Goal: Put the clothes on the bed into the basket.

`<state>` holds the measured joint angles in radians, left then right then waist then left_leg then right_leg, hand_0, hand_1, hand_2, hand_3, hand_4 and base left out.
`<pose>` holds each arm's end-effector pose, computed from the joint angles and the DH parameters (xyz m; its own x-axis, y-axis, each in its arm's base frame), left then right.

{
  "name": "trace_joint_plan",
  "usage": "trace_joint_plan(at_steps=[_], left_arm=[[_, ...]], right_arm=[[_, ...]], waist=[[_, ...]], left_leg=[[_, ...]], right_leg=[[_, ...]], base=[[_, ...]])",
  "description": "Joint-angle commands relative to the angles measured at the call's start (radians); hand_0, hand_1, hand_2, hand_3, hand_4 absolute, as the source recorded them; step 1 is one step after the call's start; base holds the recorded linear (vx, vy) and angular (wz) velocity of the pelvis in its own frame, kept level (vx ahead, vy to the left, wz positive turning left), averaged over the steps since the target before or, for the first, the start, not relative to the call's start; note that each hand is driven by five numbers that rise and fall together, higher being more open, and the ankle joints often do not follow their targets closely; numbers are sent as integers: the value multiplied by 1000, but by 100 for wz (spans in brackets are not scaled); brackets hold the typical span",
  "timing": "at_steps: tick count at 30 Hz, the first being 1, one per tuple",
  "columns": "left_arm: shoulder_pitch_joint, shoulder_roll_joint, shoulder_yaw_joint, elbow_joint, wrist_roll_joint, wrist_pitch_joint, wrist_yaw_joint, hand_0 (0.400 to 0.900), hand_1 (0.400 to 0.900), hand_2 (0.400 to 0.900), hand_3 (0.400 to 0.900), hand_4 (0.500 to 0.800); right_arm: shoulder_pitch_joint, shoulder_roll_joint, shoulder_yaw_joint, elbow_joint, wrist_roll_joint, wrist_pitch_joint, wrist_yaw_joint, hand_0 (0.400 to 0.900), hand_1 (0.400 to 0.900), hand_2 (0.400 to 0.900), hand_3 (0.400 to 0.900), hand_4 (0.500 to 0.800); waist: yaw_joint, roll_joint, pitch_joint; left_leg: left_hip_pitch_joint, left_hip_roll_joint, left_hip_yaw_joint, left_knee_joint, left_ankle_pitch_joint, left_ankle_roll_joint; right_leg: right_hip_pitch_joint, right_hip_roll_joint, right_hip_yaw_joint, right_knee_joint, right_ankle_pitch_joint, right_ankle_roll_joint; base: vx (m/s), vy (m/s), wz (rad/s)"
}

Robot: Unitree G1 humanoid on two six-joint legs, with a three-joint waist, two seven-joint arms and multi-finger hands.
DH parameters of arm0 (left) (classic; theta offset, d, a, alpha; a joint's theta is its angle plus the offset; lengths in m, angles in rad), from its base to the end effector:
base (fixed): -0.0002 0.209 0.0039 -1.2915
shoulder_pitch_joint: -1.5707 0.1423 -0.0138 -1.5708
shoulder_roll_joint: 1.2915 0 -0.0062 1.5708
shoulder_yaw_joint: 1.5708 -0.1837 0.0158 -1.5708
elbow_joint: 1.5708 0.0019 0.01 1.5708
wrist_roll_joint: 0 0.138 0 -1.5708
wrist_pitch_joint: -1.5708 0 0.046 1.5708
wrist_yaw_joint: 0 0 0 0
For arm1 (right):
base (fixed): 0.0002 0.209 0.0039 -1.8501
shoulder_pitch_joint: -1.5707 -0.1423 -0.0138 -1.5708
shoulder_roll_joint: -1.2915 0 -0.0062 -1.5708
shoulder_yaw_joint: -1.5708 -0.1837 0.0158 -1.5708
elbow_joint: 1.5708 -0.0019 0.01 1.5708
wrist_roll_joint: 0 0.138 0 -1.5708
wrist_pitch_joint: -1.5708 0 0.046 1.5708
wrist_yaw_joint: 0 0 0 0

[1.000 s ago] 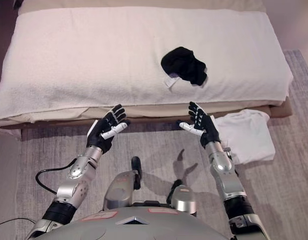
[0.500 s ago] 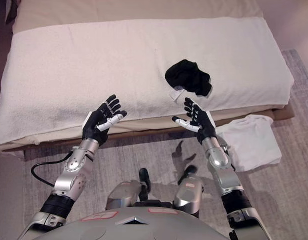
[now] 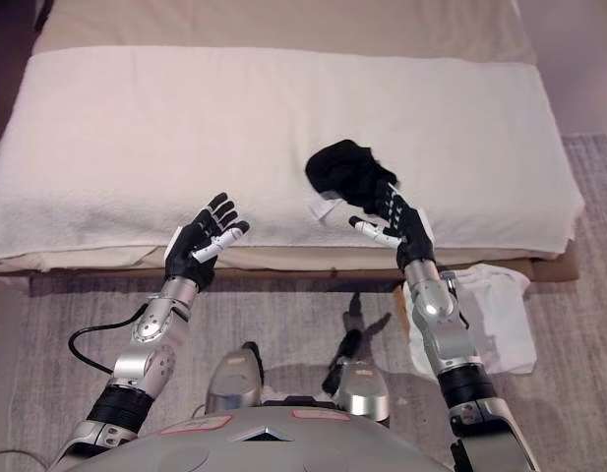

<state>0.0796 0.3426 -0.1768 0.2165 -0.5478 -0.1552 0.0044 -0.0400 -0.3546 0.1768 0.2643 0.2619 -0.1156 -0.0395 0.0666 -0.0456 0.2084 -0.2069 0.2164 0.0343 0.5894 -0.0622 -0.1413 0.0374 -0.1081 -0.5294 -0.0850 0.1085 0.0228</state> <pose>0.1762 0.1997 -0.0003 0.9817 -0.0361 -0.1871 -0.0003 0.9816 -0.1910 0.2032 -0.1977 0.0123 0.9871 0.0545 -0.1508 -0.0715 0.9913 -0.1100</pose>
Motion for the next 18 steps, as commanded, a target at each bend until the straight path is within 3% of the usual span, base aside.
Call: trace_joint_plan(at_steps=[1,3,5,6,7,9,12,18], left_arm=[[-57,-9,11,-143,-11,-90,-14,900,900,900,900,800],[-54,-10,12,-140,-21,-95,-6,900,900,900,900,800],[-63,-12,6,-126,-26,-102,3,900,900,900,900,800],[-68,-15,1,-119,-22,-105,7,900,900,900,900,800],[-72,-17,1,-112,-16,-104,11,900,900,900,900,800],[-81,-20,1,-103,-2,-104,18,900,900,900,900,800],[-62,-13,5,-119,-10,-106,-1,900,900,900,900,800],[-100,35,-7,-143,-21,-126,9,900,900,900,900,800]], right_arm=[[-107,-77,-10,-81,-25,-96,-13,900,900,900,900,800],[-110,-83,-15,-83,-31,-98,-19,900,900,900,900,800],[-118,-86,-16,-71,-35,-102,-33,900,900,900,900,800],[-123,-84,-17,-66,-41,-105,-47,900,900,900,900,800],[-123,-84,-17,-67,-48,-104,-52,900,900,900,900,800],[-127,-86,-22,-62,-63,-106,-64,900,900,900,900,800],[-123,-91,-27,-58,-111,-109,-68,900,900,900,900,800],[-251,-148,-19,39,-305,-76,-172,900,900,900,900,800]], waist=[[33,29,39],[37,22,46],[30,20,40],[28,31,38],[25,37,37],[19,51,41],[19,63,29],[52,18,57]], left_leg=[[-5,-70,12,128,12,7],[-39,-58,35,0,3,15],[-31,-4,80,-260,47,14],[-23,21,106,-431,153,-11],[10,36,130,-543,216,-23],[8,73,160,-606,284,-47],[49,45,160,-604,227,-33],[-32,-11,149,-481,152,1]], right_leg=[[37,-16,16,-2,-109,50],[41,-19,17,-2,-110,58],[39,-23,17,-2,-111,71],[43,-18,16,-2,-112,79],[48,-16,17,-2,-115,79],[65,-19,-5,-2,-128,86],[87,-30,-3,-2,-130,96],[61,-82,22,-2,-100,103]], base=[[136,-99,6],[152,-50,6],[178,69,11],[172,122,13],[147,138,21],[139,120,9],[181,167,-17],[83,119,-9]])
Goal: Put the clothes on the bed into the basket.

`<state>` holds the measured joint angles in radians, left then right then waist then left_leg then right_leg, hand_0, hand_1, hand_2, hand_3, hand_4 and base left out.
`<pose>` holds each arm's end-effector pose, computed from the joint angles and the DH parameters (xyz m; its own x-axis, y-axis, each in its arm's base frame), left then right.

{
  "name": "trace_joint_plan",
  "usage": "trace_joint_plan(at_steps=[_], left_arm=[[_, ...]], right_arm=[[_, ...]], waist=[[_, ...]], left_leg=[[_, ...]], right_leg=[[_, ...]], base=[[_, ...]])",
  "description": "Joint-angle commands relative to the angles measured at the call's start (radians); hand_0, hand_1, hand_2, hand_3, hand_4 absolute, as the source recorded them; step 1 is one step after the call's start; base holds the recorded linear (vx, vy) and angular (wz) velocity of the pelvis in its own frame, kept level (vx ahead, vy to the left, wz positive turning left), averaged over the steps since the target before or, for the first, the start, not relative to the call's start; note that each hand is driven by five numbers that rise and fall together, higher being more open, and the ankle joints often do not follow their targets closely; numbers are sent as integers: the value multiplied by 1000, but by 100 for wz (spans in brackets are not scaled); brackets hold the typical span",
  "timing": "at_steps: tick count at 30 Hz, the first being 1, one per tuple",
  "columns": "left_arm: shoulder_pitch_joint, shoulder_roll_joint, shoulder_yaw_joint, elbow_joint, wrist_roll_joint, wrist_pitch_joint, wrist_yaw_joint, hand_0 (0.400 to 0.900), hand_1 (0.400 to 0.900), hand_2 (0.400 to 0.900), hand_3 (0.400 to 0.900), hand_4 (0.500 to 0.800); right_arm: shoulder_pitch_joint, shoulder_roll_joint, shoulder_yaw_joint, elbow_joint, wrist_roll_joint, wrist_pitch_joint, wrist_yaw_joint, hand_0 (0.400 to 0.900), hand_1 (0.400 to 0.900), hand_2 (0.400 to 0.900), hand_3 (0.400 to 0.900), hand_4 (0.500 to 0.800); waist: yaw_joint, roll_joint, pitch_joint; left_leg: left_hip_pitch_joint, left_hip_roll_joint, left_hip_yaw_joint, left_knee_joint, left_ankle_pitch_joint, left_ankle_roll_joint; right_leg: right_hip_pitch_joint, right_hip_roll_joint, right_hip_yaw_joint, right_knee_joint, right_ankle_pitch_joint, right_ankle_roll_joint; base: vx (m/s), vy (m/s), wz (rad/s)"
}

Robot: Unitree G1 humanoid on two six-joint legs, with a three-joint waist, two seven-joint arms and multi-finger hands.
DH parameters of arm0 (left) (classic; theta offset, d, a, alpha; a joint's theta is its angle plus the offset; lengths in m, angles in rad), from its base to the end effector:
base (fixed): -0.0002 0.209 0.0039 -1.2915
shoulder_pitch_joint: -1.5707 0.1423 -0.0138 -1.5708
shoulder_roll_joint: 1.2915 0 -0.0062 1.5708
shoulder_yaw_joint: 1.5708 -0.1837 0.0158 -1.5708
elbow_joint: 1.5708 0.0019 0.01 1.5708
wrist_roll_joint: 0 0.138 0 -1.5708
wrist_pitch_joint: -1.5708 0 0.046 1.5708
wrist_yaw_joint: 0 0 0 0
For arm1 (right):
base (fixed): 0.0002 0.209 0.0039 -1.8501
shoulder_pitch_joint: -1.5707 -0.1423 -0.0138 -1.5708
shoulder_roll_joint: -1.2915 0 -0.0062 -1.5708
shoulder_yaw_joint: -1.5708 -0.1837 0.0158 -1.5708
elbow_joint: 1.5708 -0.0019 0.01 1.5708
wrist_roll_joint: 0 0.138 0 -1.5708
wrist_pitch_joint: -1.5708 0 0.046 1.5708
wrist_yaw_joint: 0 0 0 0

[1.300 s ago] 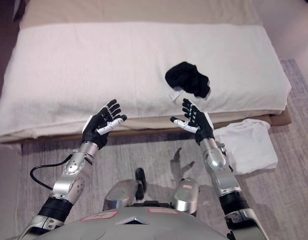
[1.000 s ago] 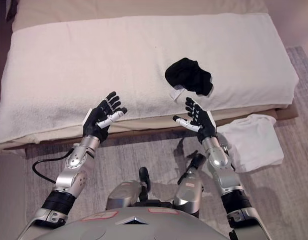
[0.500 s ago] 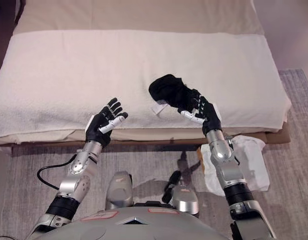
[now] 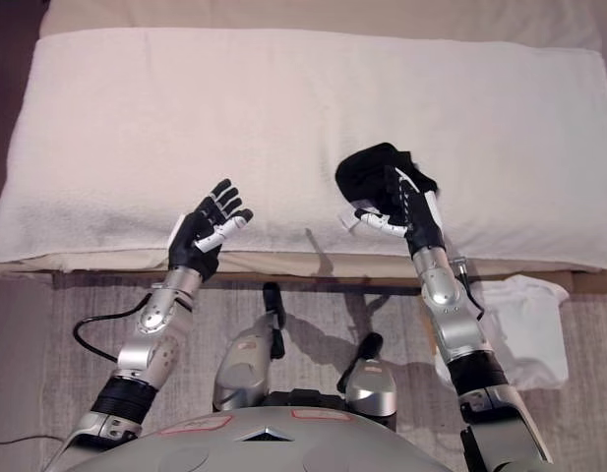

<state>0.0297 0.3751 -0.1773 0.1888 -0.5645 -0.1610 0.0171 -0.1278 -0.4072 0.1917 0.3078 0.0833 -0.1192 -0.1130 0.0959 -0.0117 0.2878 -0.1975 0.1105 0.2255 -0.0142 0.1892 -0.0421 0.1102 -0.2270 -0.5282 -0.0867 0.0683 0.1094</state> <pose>0.1900 0.2025 0.0149 0.9927 -0.0408 -0.1135 0.0202 0.9840 -0.1771 0.2219 -0.2046 0.0251 0.9963 0.0176 -0.0842 -0.0460 0.9363 -0.3481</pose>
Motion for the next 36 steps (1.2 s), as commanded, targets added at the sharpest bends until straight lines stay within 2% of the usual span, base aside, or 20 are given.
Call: trace_joint_plan(at_steps=[1,5,10,15,17,25,36], left_arm=[[-65,10,-16,-119,-11,-128,2,900,900,900,900,800],[-100,26,-43,-132,-13,-136,11,900,900,900,900,800],[-157,32,-105,-132,-25,-128,26,900,900,900,900,800],[-216,58,-141,-132,-40,-133,39,900,900,900,900,800],[-240,68,-158,-133,-41,-140,45,900,900,900,900,800],[-298,77,-181,-131,-64,-139,78,900,900,900,900,800],[-340,76,-214,-124,-87,-132,83,900,900,900,900,800]], right_arm=[[-213,-114,-17,23,-172,-61,-116,900,900,900,900,800],[-338,-151,37,92,-284,-27,-171,900,900,900,900,800],[-532,-205,118,225,-351,29,-214,900,900,900,900,800],[-687,-260,167,364,-340,56,-249,900,900,900,900,800],[-762,-289,203,472,-317,61,-256,900,900,900,900,800],[-978,-287,321,755,-192,63,-237,900,900,900,900,800],[-1117,-268,370,993,-27,59,-172,900,900,900,900,800]], waist=[[31,-25,-11],[47,-53,17],[68,-120,71],[70,-135,128],[72,-136,153],[83,-162,203],[102,-170,232]], left_leg=[[-67,87,-47,144,-111,-93],[-142,82,-59,192,-132,-90],[-218,82,-85,231,-154,-83],[-289,76,-124,268,-162,-71],[-320,69,-137,287,-167,-67],[-403,66,-168,308,-163,-71],[-469,47,-201,319,-158,-75]], right_leg=[[-28,32,27,-1,-54,19],[-79,35,36,-1,-38,21],[-127,57,35,6,-34,13],[-220,50,32,135,-81,2],[-252,49,28,165,-90,-1],[-306,72,11,175,-92,-5],[-333,96,-11,153,-90,-8]], base=[[-2,71,-7],[-19,44,-8],[46,23,4],[-5,28,21],[-32,41,20],[7,-3,9],[18,-27,11]])
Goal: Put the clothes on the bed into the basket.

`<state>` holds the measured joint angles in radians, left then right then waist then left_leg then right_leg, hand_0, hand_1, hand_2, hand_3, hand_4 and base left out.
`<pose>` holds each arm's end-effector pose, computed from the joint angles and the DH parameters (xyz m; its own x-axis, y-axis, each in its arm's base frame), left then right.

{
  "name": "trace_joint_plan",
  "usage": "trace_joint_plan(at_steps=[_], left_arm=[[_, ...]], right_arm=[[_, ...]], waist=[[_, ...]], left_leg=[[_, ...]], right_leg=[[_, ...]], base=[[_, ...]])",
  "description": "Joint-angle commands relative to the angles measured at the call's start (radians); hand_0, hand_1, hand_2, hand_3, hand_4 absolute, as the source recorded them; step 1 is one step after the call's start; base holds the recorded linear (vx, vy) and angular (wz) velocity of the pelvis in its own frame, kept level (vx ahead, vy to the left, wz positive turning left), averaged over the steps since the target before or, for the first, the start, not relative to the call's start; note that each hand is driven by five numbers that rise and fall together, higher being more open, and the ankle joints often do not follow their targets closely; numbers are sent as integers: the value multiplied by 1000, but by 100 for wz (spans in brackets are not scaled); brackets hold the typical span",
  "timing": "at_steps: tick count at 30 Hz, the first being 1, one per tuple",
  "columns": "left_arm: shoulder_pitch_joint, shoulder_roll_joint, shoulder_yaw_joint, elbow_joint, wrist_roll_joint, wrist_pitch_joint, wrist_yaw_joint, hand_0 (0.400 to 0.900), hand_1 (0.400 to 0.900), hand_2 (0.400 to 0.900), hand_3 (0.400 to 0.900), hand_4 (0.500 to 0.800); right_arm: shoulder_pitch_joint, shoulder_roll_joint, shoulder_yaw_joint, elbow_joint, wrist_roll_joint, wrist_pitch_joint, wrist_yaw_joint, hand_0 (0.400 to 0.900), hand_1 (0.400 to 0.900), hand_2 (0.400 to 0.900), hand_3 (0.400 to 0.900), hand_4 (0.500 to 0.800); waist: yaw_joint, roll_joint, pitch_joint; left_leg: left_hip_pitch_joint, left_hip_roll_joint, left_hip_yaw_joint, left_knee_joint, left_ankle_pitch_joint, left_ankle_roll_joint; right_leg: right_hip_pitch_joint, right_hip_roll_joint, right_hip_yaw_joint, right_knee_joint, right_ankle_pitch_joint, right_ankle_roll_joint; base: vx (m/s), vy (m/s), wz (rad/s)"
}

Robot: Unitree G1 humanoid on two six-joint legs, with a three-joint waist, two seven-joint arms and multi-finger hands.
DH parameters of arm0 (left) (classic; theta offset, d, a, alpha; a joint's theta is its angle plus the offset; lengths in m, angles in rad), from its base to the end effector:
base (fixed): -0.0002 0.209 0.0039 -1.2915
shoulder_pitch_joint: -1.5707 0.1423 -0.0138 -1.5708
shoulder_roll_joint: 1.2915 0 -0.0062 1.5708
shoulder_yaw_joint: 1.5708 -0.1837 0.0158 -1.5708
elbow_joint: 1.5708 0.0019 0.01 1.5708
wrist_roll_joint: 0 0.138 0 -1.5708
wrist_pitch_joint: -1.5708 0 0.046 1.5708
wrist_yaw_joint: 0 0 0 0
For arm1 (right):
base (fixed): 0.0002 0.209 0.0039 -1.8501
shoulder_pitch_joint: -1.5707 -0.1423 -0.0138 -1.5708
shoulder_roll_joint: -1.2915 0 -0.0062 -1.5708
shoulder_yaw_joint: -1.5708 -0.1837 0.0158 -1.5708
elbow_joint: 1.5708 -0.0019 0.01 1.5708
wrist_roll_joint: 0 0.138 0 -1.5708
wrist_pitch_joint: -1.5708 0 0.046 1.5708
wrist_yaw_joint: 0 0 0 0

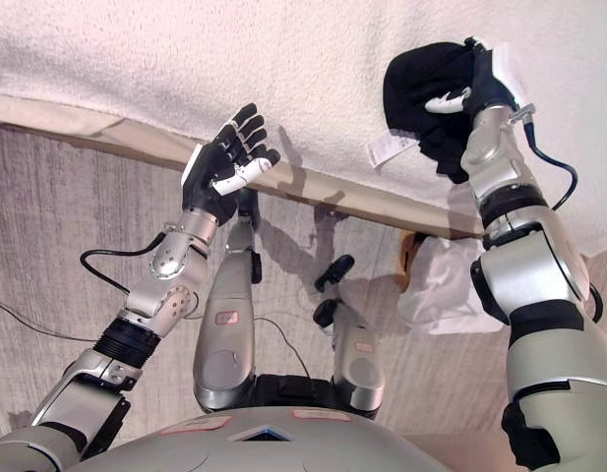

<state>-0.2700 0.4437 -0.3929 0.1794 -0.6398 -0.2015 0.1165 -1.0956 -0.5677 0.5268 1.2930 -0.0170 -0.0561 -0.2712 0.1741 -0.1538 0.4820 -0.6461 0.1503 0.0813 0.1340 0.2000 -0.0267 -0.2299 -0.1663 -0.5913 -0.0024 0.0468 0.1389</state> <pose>0.2447 0.1628 0.0660 0.9751 -0.1967 0.1025 0.2098 0.9679 -0.1386 0.3547 -0.2493 0.1536 0.9453 -0.3194 0.0664 0.2461 0.5648 -0.7877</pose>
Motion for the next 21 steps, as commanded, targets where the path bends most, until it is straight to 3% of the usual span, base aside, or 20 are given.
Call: trace_joint_plan(at_steps=[1,3,4,5,11,16,21], left_arm=[[-45,9,-3,-113,-13,-84,-22,900,900,900,900,800],[-48,12,-8,-110,-12,-78,-28,900,900,900,900,800],[-54,14,-16,-107,-15,-72,-41,900,900,900,900,800],[-54,14,-16,-107,-15,-72,-41,900,900,900,900,800],[-75,4,-51,-97,-20,-69,-69,900,900,900,900,800],[-91,-18,-101,-90,-41,-86,-116,900,900,900,900,800],[-64,-31,-115,-72,-53,-96,-141,900,900,900,900,800]], right_arm=[[-170,-109,46,51,106,5,18,900,900,900,900,800],[-183,-111,58,75,119,13,45,900,900,900,900,800],[-206,-111,73,116,134,24,77,786,786,786,786,732],[-206,-111,74,117,134,23,77,400,400,400,400,500],[-185,-104,42,174,147,21,80,400,400,400,400,500],[-75,-118,-31,203,134,7,62,400,400,400,400,500],[27,-130,-102,179,142,-15,28,400,400,400,400,500]], waist=[[29,-30,38],[34,-32,38],[39,-33,38],[38,-32,38],[63,-16,38],[106,30,32],[126,61,9]], left_leg=[[-30,5,-62,174,-170,-91],[-33,4,-65,173,-170,-91],[-40,1,-70,178,-169,-91],[-40,1,-70,178,-169,-91],[-36,-15,-80,178,-167,-90],[-16,-40,-91,168,-160,-87],[5,-50,-99,163,-159,-86]], right_leg=[[5,41,50,63,-68,-38],[6,43,47,59,-68,-38],[9,46,42,52,-69,-39],[9,47,42,52,-69,-39],[37,52,26,29,-70,-37],[78,47,0,6,-75,-32],[107,42,-9,0,-84,-31]], base=[[28,-25,6],[33,-40,11],[33,-44,13],[33,-36,12],[22,-25,14],[22,-20,21],[16,-7,12]])
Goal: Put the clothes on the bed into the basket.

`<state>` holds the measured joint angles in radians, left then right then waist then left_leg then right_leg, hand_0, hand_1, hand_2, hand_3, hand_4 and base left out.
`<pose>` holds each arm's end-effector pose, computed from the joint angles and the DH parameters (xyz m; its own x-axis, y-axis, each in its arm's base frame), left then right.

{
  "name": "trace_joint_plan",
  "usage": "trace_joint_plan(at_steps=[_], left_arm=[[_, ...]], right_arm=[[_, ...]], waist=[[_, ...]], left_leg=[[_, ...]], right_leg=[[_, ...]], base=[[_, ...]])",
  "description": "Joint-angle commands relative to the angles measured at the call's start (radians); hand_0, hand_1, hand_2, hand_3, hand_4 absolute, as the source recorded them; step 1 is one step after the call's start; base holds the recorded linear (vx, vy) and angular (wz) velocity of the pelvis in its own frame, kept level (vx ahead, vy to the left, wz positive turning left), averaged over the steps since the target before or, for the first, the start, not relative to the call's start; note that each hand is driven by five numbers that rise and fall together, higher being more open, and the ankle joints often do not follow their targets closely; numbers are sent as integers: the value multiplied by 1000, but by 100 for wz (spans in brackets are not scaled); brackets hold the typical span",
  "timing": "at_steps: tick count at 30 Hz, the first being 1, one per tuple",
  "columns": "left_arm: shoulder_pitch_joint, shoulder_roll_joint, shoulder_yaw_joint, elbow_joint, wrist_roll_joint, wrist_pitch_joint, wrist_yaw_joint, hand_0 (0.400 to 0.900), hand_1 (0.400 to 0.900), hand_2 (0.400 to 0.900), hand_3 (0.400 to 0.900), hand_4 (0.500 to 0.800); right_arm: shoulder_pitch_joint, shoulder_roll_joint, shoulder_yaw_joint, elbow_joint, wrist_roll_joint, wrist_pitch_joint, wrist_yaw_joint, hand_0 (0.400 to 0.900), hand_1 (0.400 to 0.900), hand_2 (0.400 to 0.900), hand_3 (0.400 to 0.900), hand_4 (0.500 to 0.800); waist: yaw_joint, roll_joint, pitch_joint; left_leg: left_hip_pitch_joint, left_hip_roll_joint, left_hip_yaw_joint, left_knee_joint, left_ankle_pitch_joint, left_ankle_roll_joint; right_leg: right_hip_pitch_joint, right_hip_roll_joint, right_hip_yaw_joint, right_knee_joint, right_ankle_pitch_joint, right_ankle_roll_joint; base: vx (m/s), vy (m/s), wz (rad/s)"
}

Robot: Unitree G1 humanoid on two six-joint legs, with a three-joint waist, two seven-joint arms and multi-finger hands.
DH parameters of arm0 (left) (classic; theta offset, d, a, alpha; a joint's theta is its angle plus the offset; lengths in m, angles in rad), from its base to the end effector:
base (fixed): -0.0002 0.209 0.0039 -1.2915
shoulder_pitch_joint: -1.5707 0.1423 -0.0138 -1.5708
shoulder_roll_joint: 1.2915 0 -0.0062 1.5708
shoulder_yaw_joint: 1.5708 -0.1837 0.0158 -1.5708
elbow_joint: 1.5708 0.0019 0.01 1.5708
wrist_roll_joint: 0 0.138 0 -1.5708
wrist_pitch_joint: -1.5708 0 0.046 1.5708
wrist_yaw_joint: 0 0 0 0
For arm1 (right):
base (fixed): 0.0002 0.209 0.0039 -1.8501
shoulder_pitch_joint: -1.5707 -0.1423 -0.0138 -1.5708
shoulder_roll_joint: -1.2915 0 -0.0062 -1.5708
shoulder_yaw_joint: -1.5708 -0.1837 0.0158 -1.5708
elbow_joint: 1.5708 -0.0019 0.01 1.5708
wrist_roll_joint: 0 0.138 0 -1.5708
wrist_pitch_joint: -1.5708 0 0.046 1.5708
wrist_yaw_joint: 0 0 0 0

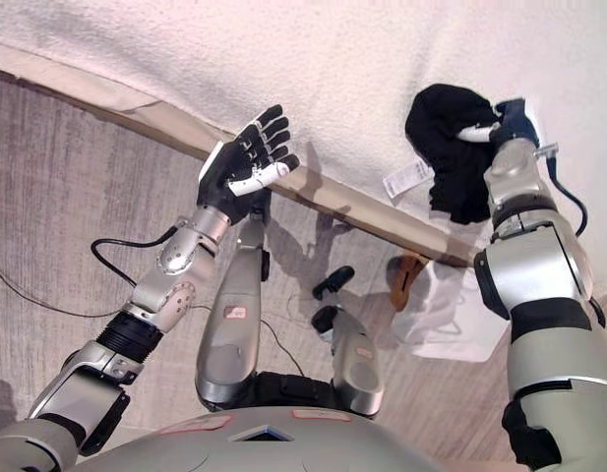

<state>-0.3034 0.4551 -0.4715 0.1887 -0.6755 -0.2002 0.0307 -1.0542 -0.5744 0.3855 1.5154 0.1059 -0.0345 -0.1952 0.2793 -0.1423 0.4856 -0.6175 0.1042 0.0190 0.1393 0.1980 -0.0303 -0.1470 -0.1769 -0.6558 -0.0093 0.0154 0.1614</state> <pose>0.2461 0.1520 0.0650 0.9352 -0.3418 0.0923 0.3517 0.9266 -0.1330 0.3300 -0.2866 0.1189 0.8416 -0.5060 -0.1891 0.2700 0.6972 -0.6641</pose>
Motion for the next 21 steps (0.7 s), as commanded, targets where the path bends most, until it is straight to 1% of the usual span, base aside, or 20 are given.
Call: trace_joint_plan(at_steps=[1,3,5,7,8,12,15,17,21], left_arm=[[-24,-41,-38,-80,-16,-99,-57,900,900,900,900,800],[-7,-38,-35,-75,-13,-101,-58,900,900,900,900,800],[17,-31,-16,-67,-11,-106,-54,900,900,900,900,800],[34,-24,7,-59,3,-108,-34,900,900,900,900,800],[39,-27,24,-50,16,-108,-15,900,900,900,900,800],[79,-27,82,-59,31,-99,28,900,900,900,900,800],[112,-31,106,-64,30,-91,28,900,900,900,900,800],[134,-17,131,-75,46,-87,25,900,900,900,900,800],[175,1,154,-69,98,-67,7,900,900,900,900,800]], right_arm=[[5,-126,27,-52,19,-40,-54,400,400,400,400,500],[36,-133,2,-75,30,-53,-71,400,400,400,400,500],[78,-160,-23,-128,53,-74,-80,400,400,400,400,500],[110,-162,-35,-209,76,-90,-89,400,400,400,400,500],[138,-157,-43,-259,84,-102,-95,400,400,400,400,500],[223,-145,-88,-384,62,-104,-122,400,400,400,400,500],[320,-147,-145,-369,50,-104,-125,400,400,400,400,500],[391,-166,-184,-357,43,-106,-118,400,400,400,400,500],[493,-199,-245,-338,38,-105,-95,400,400,400,400,500]], waist=[[24,54,2],[23,60,-9],[9,61,-25],[-11,53,-40],[-31,47,-51],[-80,32,-89],[-103,33,-127],[-116,37,-155],[-134,42,-204]], left_leg=[[-20,-6,-37,158,-156,-83],[-3,-7,-38,152,-154,-84],[26,-1,-34,142,-151,-85],[62,11,-25,129,-148,-86],[84,18,-17,122,-147,-86],[155,32,5,97,-140,-85],[209,38,18,66,-127,-87],[241,43,28,44,-116,-89],[299,46,50,2,-101,-88]], right_leg=[[29,51,54,8,-55,-53],[39,48,51,9,-59,-53],[50,47,56,12,-61,-52],[61,44,66,14,-59,-51],[71,43,75,17,-61,-54],[117,37,94,12,-58,-58],[165,33,91,-12,-47,-51],[189,33,90,-28,-40,-45],[229,27,96,-49,-33,-37]], base=[[11,2,8],[2,1,3],[-8,27,-9],[-20,32,-26],[-15,38,-32],[-27,24,-27],[-3,7,-15],[-10,8,-14],[-1,18,-16]])
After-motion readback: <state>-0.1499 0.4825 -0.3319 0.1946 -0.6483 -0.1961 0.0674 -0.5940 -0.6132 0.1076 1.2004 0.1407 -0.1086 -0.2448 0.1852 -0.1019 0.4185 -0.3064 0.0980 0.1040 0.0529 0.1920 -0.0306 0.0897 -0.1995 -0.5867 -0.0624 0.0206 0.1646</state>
